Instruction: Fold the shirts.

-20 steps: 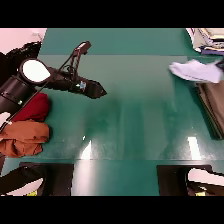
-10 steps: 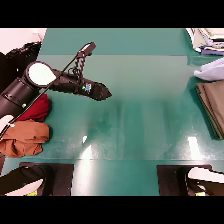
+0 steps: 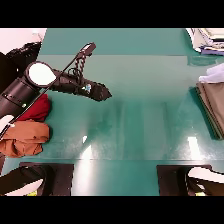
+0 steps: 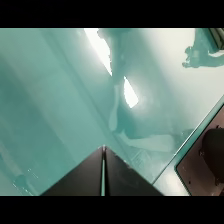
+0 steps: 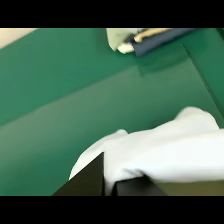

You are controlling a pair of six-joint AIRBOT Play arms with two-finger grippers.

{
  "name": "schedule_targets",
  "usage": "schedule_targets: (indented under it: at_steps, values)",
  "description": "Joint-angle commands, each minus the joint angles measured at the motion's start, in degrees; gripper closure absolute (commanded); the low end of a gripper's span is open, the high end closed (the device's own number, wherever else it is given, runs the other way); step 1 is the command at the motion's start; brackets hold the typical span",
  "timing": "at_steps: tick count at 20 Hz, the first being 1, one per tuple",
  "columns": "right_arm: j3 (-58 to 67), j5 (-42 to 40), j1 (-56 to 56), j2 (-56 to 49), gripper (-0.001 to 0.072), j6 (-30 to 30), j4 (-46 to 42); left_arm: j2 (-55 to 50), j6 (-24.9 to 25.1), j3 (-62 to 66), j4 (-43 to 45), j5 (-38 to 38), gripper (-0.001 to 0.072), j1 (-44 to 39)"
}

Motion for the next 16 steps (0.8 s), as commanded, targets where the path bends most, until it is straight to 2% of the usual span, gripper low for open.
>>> schedule_targets:
  at_steps: [1, 5, 8, 9, 10, 13, 16]
  values:
    - [-6.9, 6.0, -4.7, 3.8, 0.0701, -0.1, -5.0, 0.0, 0.1, 0.0, 0.0, -0.9, 0.0682, 0.0]
    - [-16.4, 9.8, -9.9, 9.1, 0.069, 0.0, -20.8, 0.0, 0.9, 0.0, 0.0, -0.9, 0.0681, 0.0]
    - [-23.1, 10.1, -14.8, 12.4, 0.0316, 0.0, -25.6, 0.0, 1.6, 0.0, 0.0, -0.9, 0.0682, 0.0]
    - [-24.8, 10.1, -16.4, 13.2, 0.0234, 0.0, -25.9, 0.0, 1.6, 0.0, 0.0, -0.9, 0.0682, 0.0]
    - [-26.2, 10.1, -18.1, 13.9, 0.0185, 0.0, -25.9, 0.0, 1.6, 0.0, 0.0, -0.9, 0.0682, 0.0]
    - [-27.9, 10.3, -20.2, 15.0, 0.0181, 0.2, -24.7, 0.0, 1.6, 0.0, 0.0, -0.8, 0.0682, 0.0]
    - [-27.8, 10.0, -16.8, 15.1, 0.0181, 0.3, -14.1, 0.0, 1.6, 0.0, 0.0, -0.7, 0.0682, 0.0]
